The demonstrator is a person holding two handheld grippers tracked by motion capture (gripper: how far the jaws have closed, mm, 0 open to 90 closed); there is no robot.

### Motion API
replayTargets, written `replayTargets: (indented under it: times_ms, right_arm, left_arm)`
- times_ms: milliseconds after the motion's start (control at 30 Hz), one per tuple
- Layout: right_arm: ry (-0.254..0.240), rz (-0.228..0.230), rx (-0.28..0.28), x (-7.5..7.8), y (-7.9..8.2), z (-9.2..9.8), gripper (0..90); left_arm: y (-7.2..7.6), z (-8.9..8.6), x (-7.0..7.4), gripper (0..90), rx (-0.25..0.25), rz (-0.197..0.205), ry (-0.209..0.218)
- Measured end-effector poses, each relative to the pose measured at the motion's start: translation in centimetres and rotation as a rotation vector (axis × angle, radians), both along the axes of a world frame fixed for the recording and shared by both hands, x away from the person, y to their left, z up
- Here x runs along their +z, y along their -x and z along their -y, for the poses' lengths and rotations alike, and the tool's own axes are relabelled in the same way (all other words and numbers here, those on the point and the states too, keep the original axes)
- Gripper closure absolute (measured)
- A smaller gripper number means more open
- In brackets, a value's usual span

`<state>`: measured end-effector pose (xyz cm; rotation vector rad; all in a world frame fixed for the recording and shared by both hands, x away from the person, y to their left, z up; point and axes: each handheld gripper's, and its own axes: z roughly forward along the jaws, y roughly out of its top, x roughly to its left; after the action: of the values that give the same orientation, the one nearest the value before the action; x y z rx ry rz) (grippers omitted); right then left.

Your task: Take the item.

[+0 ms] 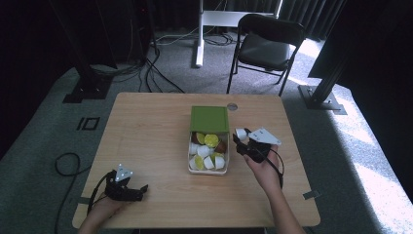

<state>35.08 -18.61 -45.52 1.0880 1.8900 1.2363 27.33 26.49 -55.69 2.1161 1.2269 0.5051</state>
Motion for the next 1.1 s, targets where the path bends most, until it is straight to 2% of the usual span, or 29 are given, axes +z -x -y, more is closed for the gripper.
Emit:
replayTargets:
  times_ms: [467, 600, 867, 1100]
  right_arm:
    - [0.016, -0.049, -0.085, -2.9, -1.1, 2.9, 48.7]
    - [0.027, -0.073, -0.106, -4.4, -1.6, 3.9, 48.7]
    - [0.063, -0.108, -0.122, -6.0, -2.4, 4.6, 48.7]
    - [0.048, -0.135, -0.129, -7.4, -3.1, 4.9, 48.7]
  left_arm:
    - [0.0, 0.0, 0.0, 1.6, -0.001, 0.000, -0.001]
    - [0.0, 0.0, 0.0, 1.6, -0.001, 0.000, -0.001]
    - [0.0, 0.0, 0.0, 1.6, -0.001, 0.000, -0.001]
    - [0.0, 0.0, 0.0, 1.6, -0.001, 0.000, -0.001]
